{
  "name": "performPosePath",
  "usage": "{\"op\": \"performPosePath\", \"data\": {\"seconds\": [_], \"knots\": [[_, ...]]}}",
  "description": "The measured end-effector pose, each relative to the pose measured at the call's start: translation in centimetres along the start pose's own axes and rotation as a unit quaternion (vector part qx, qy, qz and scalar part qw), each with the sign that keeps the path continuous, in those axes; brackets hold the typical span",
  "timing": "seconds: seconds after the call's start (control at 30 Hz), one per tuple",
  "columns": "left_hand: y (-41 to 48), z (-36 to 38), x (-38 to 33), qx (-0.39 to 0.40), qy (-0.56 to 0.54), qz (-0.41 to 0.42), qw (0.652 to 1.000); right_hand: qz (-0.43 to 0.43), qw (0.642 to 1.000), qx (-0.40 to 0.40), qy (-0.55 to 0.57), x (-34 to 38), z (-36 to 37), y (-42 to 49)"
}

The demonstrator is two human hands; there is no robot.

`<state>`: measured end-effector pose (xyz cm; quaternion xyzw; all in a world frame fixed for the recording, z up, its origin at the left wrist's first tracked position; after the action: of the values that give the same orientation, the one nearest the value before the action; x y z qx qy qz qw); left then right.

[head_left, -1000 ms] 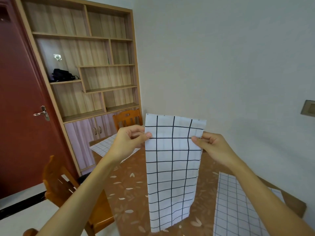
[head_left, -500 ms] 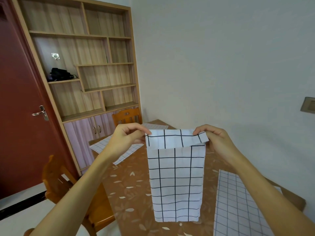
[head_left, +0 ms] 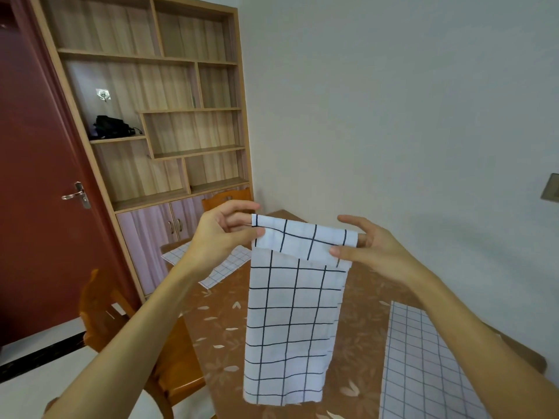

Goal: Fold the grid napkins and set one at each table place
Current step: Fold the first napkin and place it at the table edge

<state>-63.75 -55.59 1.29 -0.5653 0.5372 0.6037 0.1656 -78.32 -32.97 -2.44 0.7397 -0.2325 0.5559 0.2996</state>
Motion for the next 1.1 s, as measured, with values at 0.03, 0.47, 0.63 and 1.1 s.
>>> {"op": "performPosePath", "data": {"seconds": [0.03, 0.47, 0.63, 1.1], "knots": [[0.0, 0.0, -0.1, -0.001, 0.005, 0.002, 1.000, -0.004, 1.000, 0.002, -0.008, -0.1, 0.1, 0.1], [-3.1, 2.1, 5.3, 0.071, 0.050, -0.109, 0.990, -0.017, 0.996, -0.042, 0.076, -2.0, 1.2, -1.0], [-3.8, 2.8, 5.7, 0.066, 0.078, -0.092, 0.991, -0.011, 0.998, 0.013, 0.054, -4.0, 2.6, -1.9], [-5.1, 2.5, 6.2, 0.132, 0.057, -0.110, 0.983, -0.056, 0.997, -0.023, 0.042, -4.4, 2.1, -2.3]]}}
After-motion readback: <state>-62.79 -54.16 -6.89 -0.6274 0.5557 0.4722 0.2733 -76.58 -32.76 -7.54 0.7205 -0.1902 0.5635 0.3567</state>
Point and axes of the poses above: each hand's wrist, its own y-axis towards the middle knuckle, its own z-axis out of the palm, x = y × z, the point moved 8 cm from there along y, towards the middle knuckle, and after that the axes turned 5 degrees about y, right-handed, at the moved point
